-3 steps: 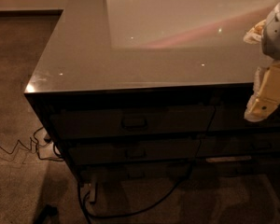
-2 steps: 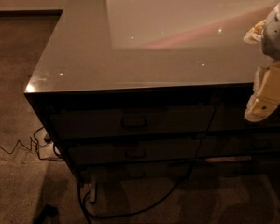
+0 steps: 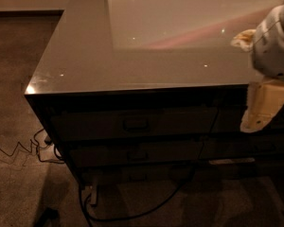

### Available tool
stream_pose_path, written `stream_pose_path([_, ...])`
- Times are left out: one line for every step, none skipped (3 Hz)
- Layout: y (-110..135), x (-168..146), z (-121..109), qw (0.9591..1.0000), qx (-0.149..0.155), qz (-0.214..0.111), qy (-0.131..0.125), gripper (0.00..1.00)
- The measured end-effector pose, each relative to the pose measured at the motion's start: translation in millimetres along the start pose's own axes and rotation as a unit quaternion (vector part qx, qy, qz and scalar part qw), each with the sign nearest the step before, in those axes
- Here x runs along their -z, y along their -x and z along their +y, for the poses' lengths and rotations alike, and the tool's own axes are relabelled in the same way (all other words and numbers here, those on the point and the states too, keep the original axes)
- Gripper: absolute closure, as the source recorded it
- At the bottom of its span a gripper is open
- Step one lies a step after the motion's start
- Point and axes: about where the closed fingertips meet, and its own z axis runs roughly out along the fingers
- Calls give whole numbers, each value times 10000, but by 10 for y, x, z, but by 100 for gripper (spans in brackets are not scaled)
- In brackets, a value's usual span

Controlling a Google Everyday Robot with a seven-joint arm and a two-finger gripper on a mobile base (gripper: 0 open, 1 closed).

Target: Open top drawer

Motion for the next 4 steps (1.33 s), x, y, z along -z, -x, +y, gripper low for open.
stream_pose_path([93, -239, 111, 9976, 671, 148, -59, 0])
stream_pose_path([93, -501, 102, 9951, 972, -110, 133, 0])
stream_pose_path([101, -506, 108, 9947, 1009, -121, 143, 0])
stream_pose_path([87, -512, 103, 9943, 1014, -256, 186, 0])
